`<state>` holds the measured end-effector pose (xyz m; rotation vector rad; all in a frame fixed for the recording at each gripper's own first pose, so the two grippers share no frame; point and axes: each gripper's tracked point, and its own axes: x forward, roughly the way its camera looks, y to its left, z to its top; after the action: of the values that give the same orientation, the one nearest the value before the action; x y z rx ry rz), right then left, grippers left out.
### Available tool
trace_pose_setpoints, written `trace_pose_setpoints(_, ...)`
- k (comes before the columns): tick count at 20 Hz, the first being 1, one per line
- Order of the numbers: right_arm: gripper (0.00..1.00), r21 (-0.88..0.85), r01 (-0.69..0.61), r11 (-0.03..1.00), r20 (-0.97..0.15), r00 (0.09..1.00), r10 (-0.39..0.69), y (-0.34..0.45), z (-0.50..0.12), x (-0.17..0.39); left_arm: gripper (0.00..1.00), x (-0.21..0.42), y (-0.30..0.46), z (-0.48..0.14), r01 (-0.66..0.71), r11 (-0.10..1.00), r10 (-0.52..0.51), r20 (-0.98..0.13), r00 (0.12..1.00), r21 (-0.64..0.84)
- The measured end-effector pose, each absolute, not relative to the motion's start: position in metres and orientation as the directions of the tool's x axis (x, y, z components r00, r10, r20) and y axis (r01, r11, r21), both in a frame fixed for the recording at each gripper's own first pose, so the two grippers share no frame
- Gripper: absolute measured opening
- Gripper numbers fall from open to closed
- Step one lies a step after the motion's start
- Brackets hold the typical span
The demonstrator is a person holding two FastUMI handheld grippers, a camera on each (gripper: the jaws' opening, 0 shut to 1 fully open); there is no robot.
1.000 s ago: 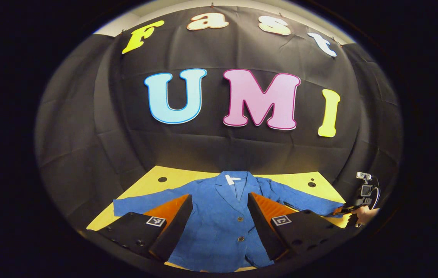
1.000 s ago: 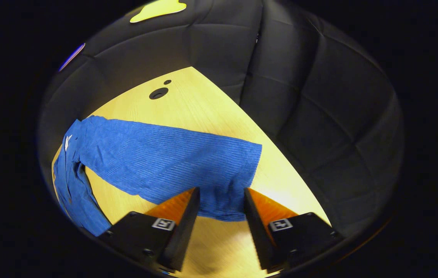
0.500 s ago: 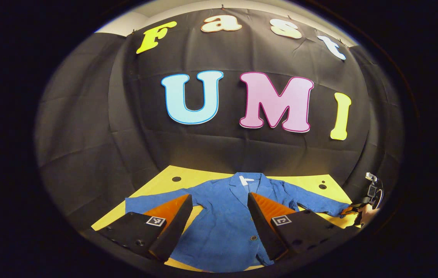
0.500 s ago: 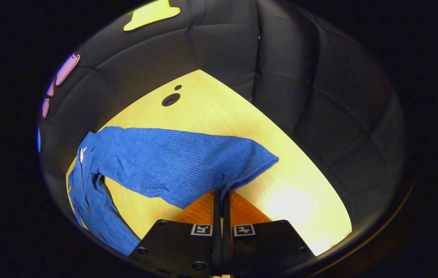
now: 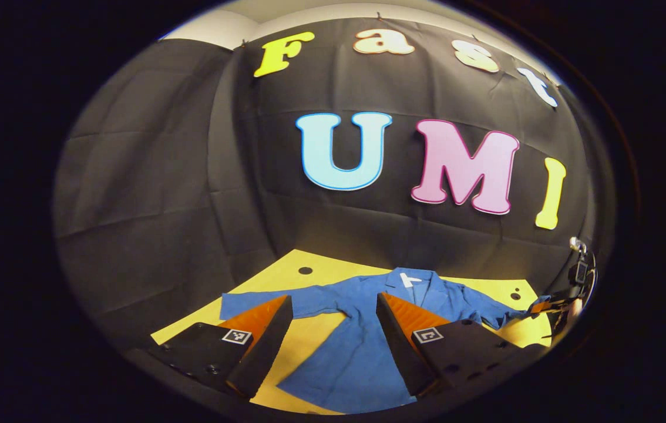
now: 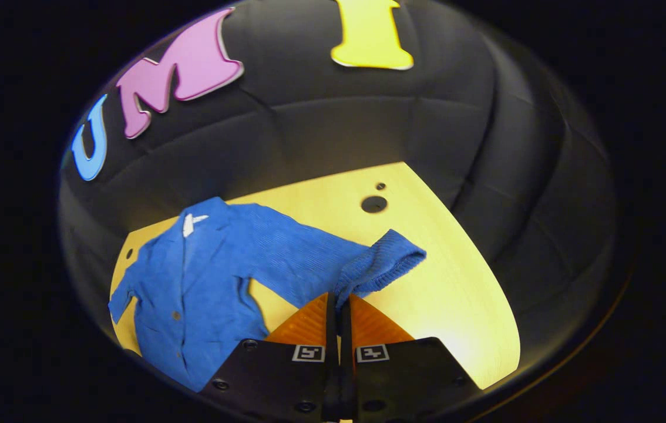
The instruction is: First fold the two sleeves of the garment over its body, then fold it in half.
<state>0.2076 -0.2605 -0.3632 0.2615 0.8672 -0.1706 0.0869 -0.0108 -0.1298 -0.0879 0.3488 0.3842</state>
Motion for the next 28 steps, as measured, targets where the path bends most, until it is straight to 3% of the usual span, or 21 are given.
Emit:
trace_pose_setpoints(9,0.05,0.258,-0.032,0.966,-0.665,0.719,0.202,-0.059,-0.29,0.302,0.82,0.058,0.054,-0.132,-0.442,0.897,0.413,-0.342,0.844,-0.007)
trace_pose_setpoints(14,0.05,0.288,-0.198,0.937,-0.666,0.662,0.344,0.085,-0.305,0.317,0.82,0.049,0.096,-0.135,-0.481,0.877,0.453,-0.342,0.823,0.006)
trace_pose_setpoints(18,0.05,0.245,-0.247,0.938,-0.664,0.661,0.348,0.155,-0.328,0.328,0.82,0.039,0.123,-0.13,-0.486,0.873,0.468,-0.329,0.82,0.031)
trace_pose_setpoints(22,0.95,0.186,-0.282,0.941,-0.639,0.693,0.334,0.178,-0.33,0.331,0.82,0.035,0.146,-0.136,-0.509,0.86,0.49,-0.331,0.806,0.033)
trace_pose_setpoints(28,0.99,0.16,-0.271,0.949,-0.594,0.742,0.312,0.144,-0.297,0.31,0.82,0.052,0.172,-0.161,-0.56,0.827,0.505,-0.369,0.78,-0.052)
